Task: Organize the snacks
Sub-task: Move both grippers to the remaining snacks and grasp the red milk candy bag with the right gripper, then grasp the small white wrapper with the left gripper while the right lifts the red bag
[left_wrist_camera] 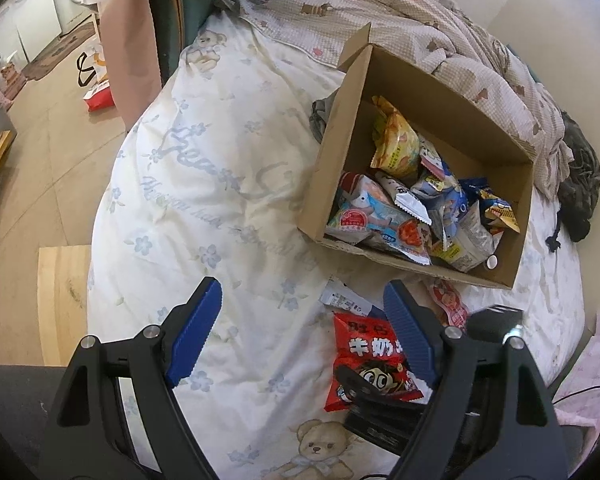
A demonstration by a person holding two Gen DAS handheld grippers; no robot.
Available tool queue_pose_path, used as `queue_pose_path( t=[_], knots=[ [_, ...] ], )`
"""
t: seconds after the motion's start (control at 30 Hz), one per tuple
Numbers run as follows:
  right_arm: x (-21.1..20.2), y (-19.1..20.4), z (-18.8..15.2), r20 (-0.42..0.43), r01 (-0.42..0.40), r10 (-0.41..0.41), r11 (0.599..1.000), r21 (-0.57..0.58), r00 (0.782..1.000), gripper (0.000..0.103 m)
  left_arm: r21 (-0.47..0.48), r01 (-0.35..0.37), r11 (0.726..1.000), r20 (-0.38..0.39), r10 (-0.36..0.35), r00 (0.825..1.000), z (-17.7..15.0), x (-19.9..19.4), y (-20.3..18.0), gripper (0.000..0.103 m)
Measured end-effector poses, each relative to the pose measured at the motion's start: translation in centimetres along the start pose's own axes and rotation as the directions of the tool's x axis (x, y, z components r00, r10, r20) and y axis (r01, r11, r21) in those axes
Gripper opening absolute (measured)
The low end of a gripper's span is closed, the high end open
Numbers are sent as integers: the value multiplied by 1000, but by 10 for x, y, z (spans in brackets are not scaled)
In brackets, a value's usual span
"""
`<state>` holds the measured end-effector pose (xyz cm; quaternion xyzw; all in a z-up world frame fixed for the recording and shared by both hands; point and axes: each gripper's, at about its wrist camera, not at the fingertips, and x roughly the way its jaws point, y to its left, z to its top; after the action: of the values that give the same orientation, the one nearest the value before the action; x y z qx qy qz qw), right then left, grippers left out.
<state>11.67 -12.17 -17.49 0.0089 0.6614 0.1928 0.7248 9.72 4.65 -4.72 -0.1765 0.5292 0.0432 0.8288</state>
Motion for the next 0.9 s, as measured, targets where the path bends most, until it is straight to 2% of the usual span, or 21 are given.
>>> queue_pose_path(
  t=[0.03,0.07,0.17,0.3,0.4,0.5,0.57,0.6,0.67,0.73,0.8,0.9],
  knots=[
    [4,1,1,-8,9,-9,1000,-2,1000,80,2,-1,1000,-7,1,1000,0,1,1,81],
    [5,1,-1,-4,13,-13,1000,-3,1000,68,4,-7,1000,-15,7,1000,-1,3,1,81],
    [-10,-5,-9,25,-11,11,1000,12,1000,59,3,-20,1000,-34,20,999,-2,8,3,81],
    [-55,-25,-25,77,-63,62,998,18,995,58,10,-24,1000,-67,25,997,-6,17,2,81],
    [-98,-54,-31,173,-79,70,996,47,982,58,10,-41,999,-81,41,996,-11,26,-4,81],
    [-131,-85,-32,268,-84,55,992,98,962,58,-104,-84,991,-149,68,986,-20,50,-4,81],
    [-142,-107,-33,324,-122,65,980,159,944,58,-246,-59,968,-226,2,974,-34,76,-5,80],
    [-145,-119,-35,347,-151,75,969,197,935,58,-274,-59,960,-237,-8,972,-38,85,-8,78],
    [-146,-136,-39,366,-172,66,949,263,928,58,-289,-75,954,-231,6,973,-45,103,-17,72],
    [-148,-147,-42,373,-195,69,930,311,925,58,-318,-85,944,-197,22,980,-48,118,-25,71],
    [-154,-155,-46,394,-208,70,924,320,917,58,-365,-109,925,-176,46,983,-50,124,-28,70],
    [-162,-159,-50,412,-204,60,926,317,909,58,-434,-92,896,-122,43,992,-48,123,-30,70]
  ],
)
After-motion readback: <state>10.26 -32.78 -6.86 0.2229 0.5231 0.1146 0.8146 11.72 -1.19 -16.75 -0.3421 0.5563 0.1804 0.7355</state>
